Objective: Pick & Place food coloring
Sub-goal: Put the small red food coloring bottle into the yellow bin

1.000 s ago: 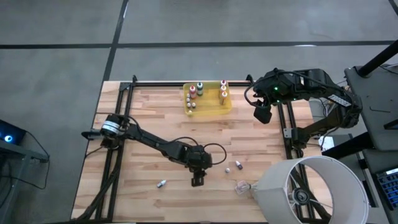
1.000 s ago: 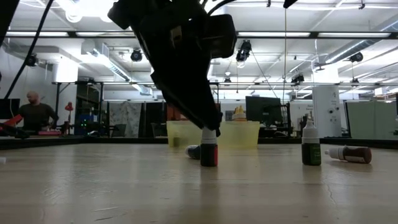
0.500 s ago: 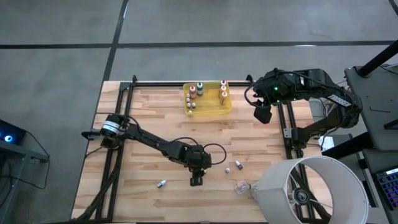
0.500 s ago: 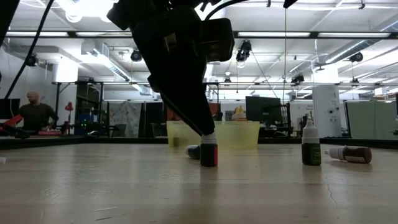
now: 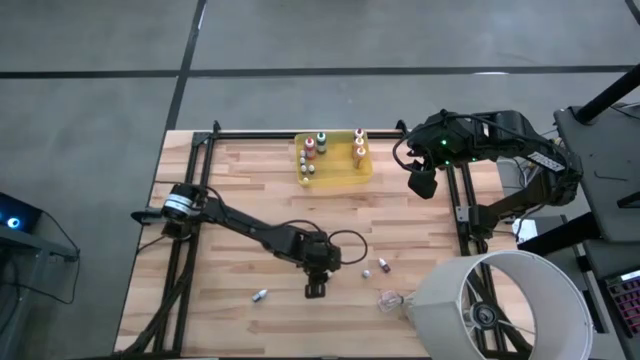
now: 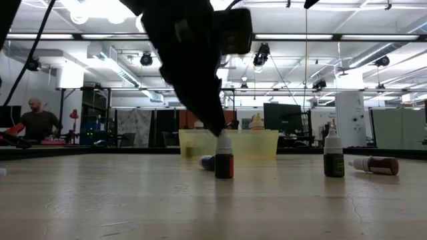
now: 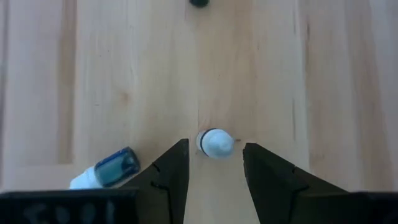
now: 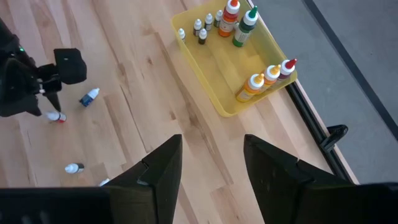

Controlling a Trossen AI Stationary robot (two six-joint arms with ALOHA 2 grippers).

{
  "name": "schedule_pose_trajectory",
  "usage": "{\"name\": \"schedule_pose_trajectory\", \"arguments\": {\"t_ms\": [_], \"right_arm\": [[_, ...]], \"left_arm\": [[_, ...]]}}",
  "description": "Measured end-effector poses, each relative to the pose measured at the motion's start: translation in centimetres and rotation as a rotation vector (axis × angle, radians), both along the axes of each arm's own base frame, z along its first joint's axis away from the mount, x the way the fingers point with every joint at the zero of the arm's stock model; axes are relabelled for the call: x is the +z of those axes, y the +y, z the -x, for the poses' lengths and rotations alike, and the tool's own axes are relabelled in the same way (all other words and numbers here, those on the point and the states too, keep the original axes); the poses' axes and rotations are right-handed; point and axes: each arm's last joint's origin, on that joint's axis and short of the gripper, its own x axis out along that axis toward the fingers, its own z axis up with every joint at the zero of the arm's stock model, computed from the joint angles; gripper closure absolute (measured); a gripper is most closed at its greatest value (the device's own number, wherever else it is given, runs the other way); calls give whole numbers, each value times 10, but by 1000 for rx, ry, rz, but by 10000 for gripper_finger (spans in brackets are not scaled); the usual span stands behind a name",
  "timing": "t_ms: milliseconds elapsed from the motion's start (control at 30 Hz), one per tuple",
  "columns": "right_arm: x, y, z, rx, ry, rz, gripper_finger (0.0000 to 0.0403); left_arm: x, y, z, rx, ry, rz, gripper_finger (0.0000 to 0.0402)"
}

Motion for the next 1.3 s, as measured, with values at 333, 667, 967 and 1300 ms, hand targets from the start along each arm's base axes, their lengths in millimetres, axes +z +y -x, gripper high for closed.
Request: {"name": "schedule_pose_trajectory", "arguments": {"t_ms": [333,667,967,1300], "right_arm": [[0,0,0,6,2,4,239],[0,0,0,38,12,24,239],[0,0,0,50,16,32,239],[0,0,0,56,18,35,239]], "left_arm": [[63,-2,-13,-7,-36,3,278],[97,-4,-16,-6,-84,9,278],[107,-13,-15,-9,-107,23,278],[106,-17,-16,22,-108,34,278]]}}
